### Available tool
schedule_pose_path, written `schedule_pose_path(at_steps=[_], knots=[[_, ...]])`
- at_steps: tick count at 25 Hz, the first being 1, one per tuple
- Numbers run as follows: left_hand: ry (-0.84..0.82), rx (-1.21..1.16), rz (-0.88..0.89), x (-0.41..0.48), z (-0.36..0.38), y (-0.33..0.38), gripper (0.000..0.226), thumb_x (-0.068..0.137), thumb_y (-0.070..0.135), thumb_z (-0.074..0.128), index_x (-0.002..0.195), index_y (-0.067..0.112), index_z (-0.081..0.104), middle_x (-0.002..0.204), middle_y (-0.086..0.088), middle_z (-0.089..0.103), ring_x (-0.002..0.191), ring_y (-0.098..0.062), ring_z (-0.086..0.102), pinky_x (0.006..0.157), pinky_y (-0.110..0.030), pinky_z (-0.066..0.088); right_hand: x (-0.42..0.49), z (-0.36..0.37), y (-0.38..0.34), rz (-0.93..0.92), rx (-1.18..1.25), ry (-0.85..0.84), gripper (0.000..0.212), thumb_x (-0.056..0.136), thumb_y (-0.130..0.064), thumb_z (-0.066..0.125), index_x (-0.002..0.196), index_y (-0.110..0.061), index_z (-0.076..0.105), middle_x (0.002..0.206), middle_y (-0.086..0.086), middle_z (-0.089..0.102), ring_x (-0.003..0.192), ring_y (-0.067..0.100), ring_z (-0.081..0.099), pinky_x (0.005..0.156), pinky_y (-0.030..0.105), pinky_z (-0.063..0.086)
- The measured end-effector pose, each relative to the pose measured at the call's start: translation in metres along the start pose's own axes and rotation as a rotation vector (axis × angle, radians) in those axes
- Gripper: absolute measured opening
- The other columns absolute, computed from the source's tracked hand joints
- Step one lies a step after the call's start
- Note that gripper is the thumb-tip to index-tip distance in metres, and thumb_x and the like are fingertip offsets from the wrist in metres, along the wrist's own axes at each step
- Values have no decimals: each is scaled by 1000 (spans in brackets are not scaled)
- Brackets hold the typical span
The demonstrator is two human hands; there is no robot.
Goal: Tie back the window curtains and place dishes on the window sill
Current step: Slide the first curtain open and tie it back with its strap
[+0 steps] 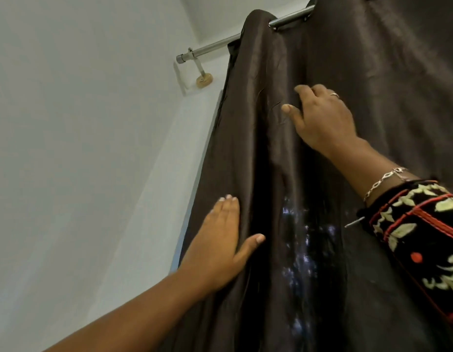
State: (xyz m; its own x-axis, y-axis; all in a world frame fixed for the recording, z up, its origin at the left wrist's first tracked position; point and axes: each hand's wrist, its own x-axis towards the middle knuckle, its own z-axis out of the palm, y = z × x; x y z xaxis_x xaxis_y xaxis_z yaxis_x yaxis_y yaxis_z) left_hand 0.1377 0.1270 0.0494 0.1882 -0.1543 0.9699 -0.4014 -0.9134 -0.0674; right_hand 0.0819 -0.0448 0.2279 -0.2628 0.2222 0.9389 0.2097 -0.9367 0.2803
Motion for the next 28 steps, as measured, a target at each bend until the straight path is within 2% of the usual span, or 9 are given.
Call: schedule_pose_path(at_steps=[5, 8, 11, 14, 16, 18, 22, 25, 28], knots=[[-56, -131, 116, 14, 39, 0, 77, 90, 55, 30, 147, 13, -1, 157, -3, -3, 143, -12, -8, 113, -19, -7, 11, 50, -69, -86, 165, -25, 37, 94, -31, 45, 122, -8, 50, 121, 15, 52, 111, 35, 50, 88, 39, 41], [-75, -176, 205, 16, 50, -12, 80, 86, 64, 18, 148, 15, 8, 157, -1, 1, 143, -9, -7, 119, -29, 2, 7, 88, -103, -66, 210, -167, 37, 94, -31, 47, 119, -4, 50, 121, 17, 52, 113, 35, 49, 90, 37, 40], [-41, -114, 262, 12, 56, -38, 76, 86, 61, 9, 147, 16, 14, 157, 0, 5, 143, -8, -6, 118, -29, 1, -6, 125, -121, 70, 124, -280, 59, 90, -45, 50, 126, 1, 44, 127, 18, 46, 118, 34, 45, 94, 40, 40], [45, -151, 237, 10, 58, -69, 80, 78, 59, 3, 146, 17, 11, 156, 1, 6, 142, -5, -5, 116, -21, -6, -10, 152, -136, 120, -202, -310, 85, 84, -60, 49, 133, 8, 34, 131, 21, 40, 119, 35, 43, 94, 44, 41], [127, -248, 165, 10, 58, -91, 77, 82, 59, 9, 146, 18, 15, 156, 2, 10, 143, -6, 0, 116, -20, -1, -8, 166, -143, 123, -406, -355, 69, 89, -48, 49, 134, 4, 38, 136, 24, 36, 121, 37, 40, 98, 49, 37], [231, -341, 65, 14, 56, -115, 70, 85, 53, 19, 145, 18, 22, 155, 3, 13, 142, -5, 5, 114, -17, 3, -5, 171, -147, 84, -491, -365, 41, 93, -22, 46, 128, -2, 48, 135, 26, 41, 119, 38, 45, 101, 52, 33], [362, -429, -34, 19, 39, -176, 65, 90, 57, 25, 143, 19, 28, 153, 3, 20, 140, -4, 11, 110, -16, 5, 5, 197, -176, 89, -339, -250, 44, 89, -8, 40, 131, 6, 40, 120, 20, 59, 104, 36, 59, 102, 48, 28], [439, -448, -80, 29, 14, -223, 71, 81, 52, 26, 142, 16, 32, 152, 0, 25, 141, -11, 19, 112, -24, 13, 27, 226, -226, 107, -132, -271, 52, 91, -10, 36, 140, 5, 25, 123, 17, 58, 108, 33, 57, 100, 44, 28], [546, -480, -106, 42, -7, -259, 63, 87, 46, 27, 141, 14, 34, 150, -3, 30, 140, -15, 25, 110, -25, 18, 60, 242, -265, 154, 74, -338, 49, 93, -12, 33, 140, -1, 27, 127, 14, 54, 114, 30, 52, 101, 43, 26]])
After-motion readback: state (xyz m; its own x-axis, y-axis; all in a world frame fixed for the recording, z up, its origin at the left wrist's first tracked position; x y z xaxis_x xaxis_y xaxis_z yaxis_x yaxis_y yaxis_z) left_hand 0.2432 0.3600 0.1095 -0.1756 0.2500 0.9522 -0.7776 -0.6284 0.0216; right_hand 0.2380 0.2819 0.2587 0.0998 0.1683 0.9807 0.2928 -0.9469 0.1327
